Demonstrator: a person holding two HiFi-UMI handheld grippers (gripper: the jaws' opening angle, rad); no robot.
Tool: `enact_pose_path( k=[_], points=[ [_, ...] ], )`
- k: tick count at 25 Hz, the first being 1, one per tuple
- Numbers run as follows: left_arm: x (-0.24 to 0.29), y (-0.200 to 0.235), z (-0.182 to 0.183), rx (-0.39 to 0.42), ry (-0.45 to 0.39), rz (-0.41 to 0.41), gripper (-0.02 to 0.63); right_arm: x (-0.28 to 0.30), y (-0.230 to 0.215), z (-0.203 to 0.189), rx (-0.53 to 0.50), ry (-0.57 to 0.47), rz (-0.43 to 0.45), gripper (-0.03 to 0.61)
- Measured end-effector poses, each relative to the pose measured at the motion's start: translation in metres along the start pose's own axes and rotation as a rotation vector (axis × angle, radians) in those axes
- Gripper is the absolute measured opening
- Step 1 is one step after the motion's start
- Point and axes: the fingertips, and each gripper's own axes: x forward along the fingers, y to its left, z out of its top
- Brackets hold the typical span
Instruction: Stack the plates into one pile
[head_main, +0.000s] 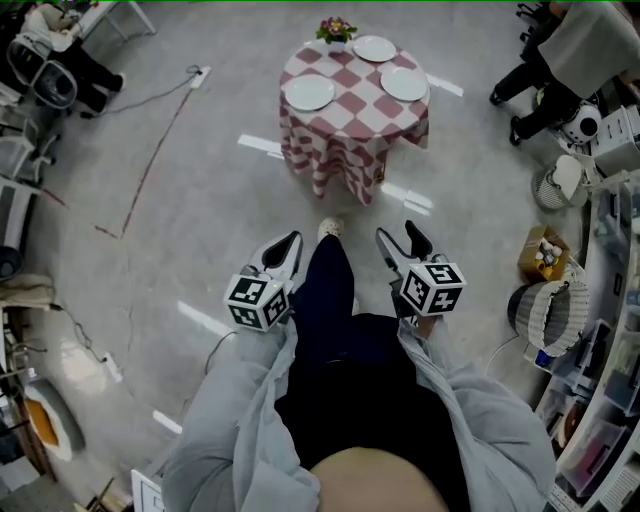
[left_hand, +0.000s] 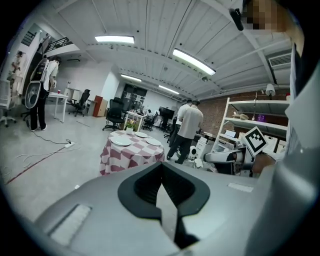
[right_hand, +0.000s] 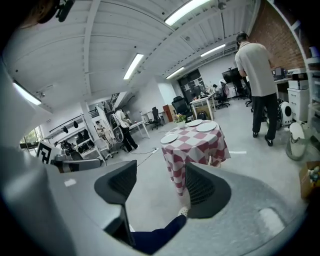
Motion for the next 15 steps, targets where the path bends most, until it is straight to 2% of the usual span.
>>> enact_pose_path(
  k=[5,8,15],
  points=[
    [0.037,0.017,0.033,0.002,-0.029,-0.023,0.012,0.028,-0.017,0.031,0.002,-0.013,-0.019,0.298],
    [0.061,0.032,0.046,-0.002,-0.018,-0.042,0.012,0.052,-0.025,0.051,0.006,-0.017,-0.025,0.298],
    [0.116,0.068,0.099,0.028,-0.029,-0.073,0.012,0.100,-0.039,0.116,0.006,-0.070,-0.044,0.298]
  ],
)
